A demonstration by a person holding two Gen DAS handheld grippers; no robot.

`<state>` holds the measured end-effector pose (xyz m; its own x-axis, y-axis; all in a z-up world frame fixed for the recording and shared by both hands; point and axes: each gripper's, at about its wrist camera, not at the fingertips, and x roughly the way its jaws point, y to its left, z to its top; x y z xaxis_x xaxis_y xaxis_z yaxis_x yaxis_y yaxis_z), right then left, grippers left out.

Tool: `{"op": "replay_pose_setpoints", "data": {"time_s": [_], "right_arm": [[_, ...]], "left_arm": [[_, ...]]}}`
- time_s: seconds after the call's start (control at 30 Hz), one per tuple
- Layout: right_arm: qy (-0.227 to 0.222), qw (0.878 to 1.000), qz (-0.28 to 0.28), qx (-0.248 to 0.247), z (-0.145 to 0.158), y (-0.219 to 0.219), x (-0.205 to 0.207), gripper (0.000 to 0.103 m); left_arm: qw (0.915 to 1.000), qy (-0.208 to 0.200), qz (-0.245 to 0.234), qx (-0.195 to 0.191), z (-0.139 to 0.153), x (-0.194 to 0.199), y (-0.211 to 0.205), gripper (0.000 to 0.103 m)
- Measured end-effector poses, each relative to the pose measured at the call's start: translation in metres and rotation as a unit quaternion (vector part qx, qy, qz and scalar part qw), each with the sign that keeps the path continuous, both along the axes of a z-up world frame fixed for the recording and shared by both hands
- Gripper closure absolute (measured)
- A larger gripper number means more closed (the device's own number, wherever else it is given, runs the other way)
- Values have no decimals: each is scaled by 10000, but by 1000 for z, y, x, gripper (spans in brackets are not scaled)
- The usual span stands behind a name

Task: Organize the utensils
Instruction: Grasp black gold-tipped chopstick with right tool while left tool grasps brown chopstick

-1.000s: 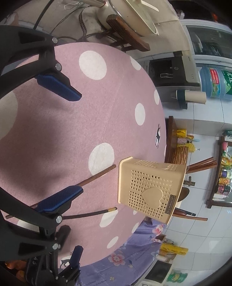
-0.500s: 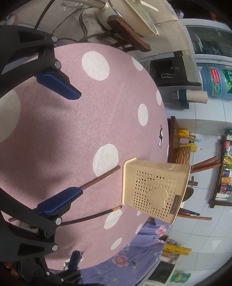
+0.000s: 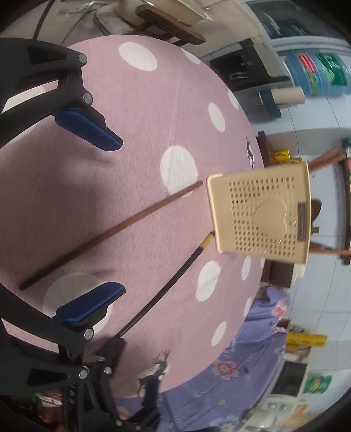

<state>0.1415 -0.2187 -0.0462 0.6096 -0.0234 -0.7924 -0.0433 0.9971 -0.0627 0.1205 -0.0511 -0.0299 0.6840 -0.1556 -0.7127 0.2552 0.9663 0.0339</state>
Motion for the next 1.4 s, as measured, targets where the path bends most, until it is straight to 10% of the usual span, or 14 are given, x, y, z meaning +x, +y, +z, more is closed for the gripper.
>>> {"op": "replay_pose_setpoints", "data": {"time_s": [0.3, 1.17, 1.4], "right_arm": [[-35, 9970, -210, 742, 3, -19, 6, 6], [-152, 9931, 512, 1047, 16, -3, 30, 6], [-78, 9904, 765, 1147, 22, 17, 67, 43]], "left_arm": [[9995, 220, -44, 225, -14, -3, -4, 32], [9986, 62, 494, -163, 4, 28, 44, 44], [9968, 267, 595, -460, 2, 64, 49, 59]]}}
